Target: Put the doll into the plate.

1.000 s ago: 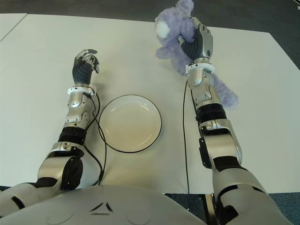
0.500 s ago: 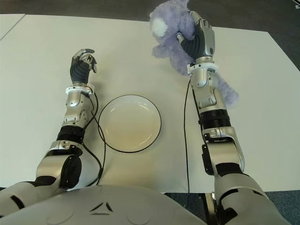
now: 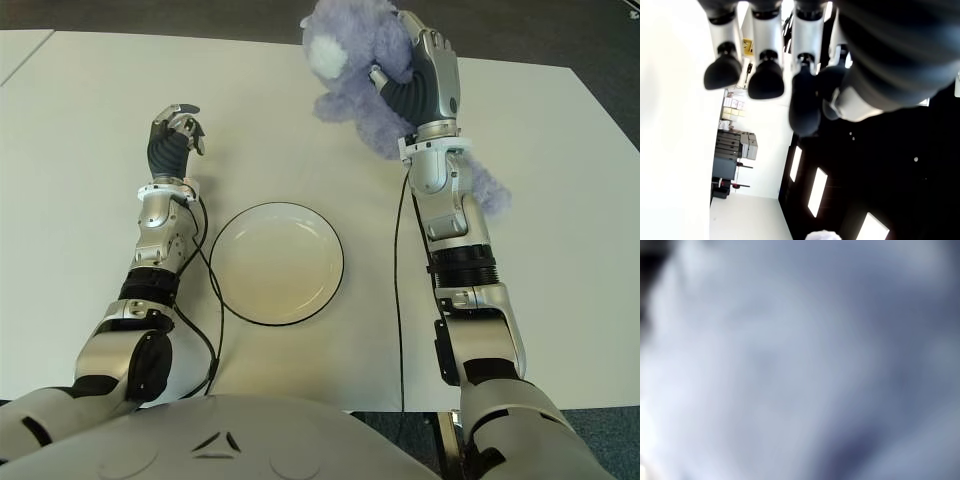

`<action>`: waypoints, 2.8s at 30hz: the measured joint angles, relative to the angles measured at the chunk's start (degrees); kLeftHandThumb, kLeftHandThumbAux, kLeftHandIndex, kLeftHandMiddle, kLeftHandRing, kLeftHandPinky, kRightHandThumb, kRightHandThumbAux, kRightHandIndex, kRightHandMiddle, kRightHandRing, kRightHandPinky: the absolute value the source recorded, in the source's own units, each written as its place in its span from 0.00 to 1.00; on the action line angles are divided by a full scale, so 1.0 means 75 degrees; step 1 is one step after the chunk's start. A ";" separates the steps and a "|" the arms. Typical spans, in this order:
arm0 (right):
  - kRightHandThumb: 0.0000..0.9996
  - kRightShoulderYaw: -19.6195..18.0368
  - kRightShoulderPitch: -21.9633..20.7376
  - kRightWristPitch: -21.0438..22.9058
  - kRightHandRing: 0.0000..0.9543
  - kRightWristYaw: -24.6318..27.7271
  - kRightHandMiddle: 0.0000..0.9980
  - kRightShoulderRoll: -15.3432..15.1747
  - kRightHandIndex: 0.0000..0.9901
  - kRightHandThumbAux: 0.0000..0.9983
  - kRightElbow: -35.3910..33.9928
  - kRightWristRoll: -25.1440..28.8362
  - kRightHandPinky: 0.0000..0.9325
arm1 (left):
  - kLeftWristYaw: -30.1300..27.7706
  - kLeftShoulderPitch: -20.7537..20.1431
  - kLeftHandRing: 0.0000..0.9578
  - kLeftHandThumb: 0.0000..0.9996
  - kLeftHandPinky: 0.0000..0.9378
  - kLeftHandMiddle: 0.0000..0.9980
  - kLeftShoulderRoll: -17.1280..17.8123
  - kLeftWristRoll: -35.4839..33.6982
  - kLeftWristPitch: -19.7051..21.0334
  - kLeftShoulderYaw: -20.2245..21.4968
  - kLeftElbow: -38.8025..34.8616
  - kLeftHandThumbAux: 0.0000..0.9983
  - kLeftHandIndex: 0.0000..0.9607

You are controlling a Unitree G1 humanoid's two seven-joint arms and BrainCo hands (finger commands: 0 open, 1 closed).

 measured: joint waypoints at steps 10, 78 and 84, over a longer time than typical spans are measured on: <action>0.85 -0.0083 0.0073 0.0079 0.94 0.0633 0.54 0.0010 0.41 0.68 -0.0737 0.0106 0.97 | 0.0012 0.0299 0.84 0.72 0.83 0.81 0.0000 0.0164 0.0219 -0.0247 -0.0659 0.70 0.46; 0.86 0.0230 0.2089 -0.0152 0.91 0.3871 0.54 0.0427 0.40 0.68 -0.4315 0.0995 0.91 | 0.0394 0.0640 0.83 0.72 0.82 0.81 0.0284 0.0294 0.0968 -0.0260 -0.2259 0.70 0.46; 0.86 0.0328 0.2207 -0.0155 0.91 0.3987 0.54 0.0440 0.40 0.68 -0.4335 0.0997 0.92 | 0.0394 0.0637 0.83 0.72 0.81 0.80 0.0296 0.0284 0.0968 -0.0267 -0.2242 0.70 0.46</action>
